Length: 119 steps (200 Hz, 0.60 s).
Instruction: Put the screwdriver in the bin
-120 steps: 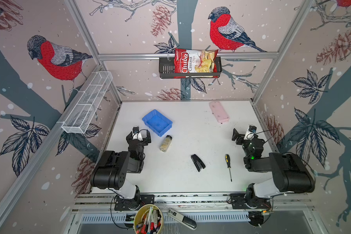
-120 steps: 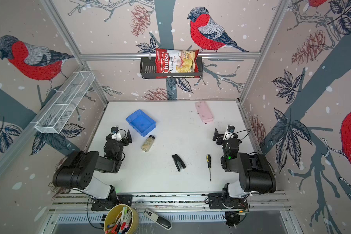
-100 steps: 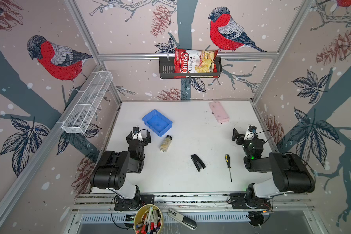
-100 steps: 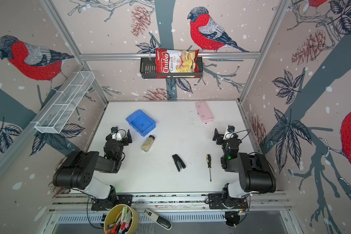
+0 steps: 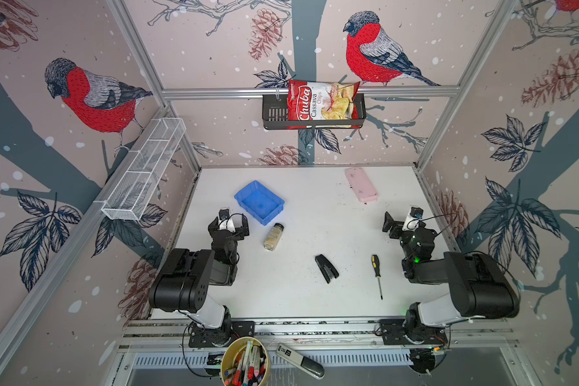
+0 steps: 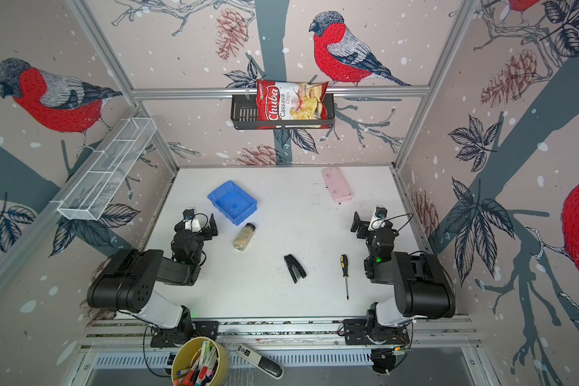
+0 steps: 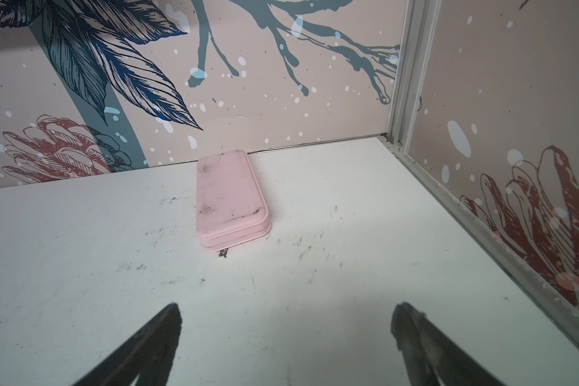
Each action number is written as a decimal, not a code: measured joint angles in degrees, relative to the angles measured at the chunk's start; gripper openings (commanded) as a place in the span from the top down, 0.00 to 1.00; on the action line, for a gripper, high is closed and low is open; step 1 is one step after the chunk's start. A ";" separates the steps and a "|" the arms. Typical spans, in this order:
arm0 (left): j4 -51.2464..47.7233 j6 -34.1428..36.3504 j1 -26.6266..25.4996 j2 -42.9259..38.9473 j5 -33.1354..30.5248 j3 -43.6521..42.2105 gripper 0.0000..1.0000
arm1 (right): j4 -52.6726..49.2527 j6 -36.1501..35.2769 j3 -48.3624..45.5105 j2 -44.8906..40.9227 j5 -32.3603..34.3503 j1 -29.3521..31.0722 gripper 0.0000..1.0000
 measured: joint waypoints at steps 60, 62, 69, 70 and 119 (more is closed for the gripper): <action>0.00 0.00 0.00 0.00 0.00 0.00 0.02 | 0.00 0.00 0.00 0.00 0.00 0.00 0.00; 0.00 0.00 0.00 0.00 0.00 0.00 0.02 | 0.00 0.00 0.00 0.00 0.00 0.00 0.01; 0.02 0.00 0.00 0.00 0.00 -0.02 0.02 | 0.00 0.00 -0.02 0.00 0.00 0.00 0.01; 0.02 0.00 0.00 -0.02 0.00 -0.02 0.02 | 0.00 0.00 -0.02 0.00 0.00 0.00 0.01; -0.35 0.33 -1.70 -6.27 -1.73 -1.64 0.03 | -4.55 -0.02 1.03 -5.70 0.17 0.33 0.00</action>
